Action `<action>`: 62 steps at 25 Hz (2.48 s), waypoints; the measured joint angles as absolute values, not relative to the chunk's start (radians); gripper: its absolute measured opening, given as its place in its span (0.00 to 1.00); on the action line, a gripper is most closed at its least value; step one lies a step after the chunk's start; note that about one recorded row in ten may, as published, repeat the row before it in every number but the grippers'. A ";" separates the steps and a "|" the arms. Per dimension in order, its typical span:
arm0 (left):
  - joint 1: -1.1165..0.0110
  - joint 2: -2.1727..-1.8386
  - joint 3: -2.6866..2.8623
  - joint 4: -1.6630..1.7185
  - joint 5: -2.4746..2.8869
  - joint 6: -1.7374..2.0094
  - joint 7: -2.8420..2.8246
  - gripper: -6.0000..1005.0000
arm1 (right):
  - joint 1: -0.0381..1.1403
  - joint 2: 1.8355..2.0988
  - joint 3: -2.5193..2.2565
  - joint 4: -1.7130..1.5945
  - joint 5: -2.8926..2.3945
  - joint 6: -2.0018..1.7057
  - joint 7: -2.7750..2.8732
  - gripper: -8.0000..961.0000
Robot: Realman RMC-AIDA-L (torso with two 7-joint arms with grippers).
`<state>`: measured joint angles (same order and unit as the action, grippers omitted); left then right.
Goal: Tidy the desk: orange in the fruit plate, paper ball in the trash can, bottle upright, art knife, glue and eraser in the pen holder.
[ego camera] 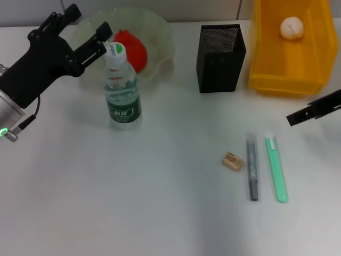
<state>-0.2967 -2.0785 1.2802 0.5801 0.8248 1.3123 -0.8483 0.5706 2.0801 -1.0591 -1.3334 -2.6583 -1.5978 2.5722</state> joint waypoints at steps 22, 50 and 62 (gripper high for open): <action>-0.310 -2.070 1.235 0.531 0.812 1.300 -0.785 0.80 | 0.824 2.086 -1.223 -0.936 -2.807 -1.464 2.702 0.66; -0.301 -2.072 1.238 0.531 0.813 1.309 -0.776 0.80 | 0.853 2.086 -1.260 -0.841 -2.772 -1.445 2.706 0.61; -0.304 -2.072 1.237 0.531 0.813 1.307 -0.776 0.80 | 0.855 2.086 -1.260 -0.837 -2.773 -1.453 2.709 0.30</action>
<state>-0.3044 -2.0725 1.2367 0.5308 0.8130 1.3072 -0.7762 0.8553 2.0859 -1.2596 -0.8365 -2.7732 -1.4531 2.7094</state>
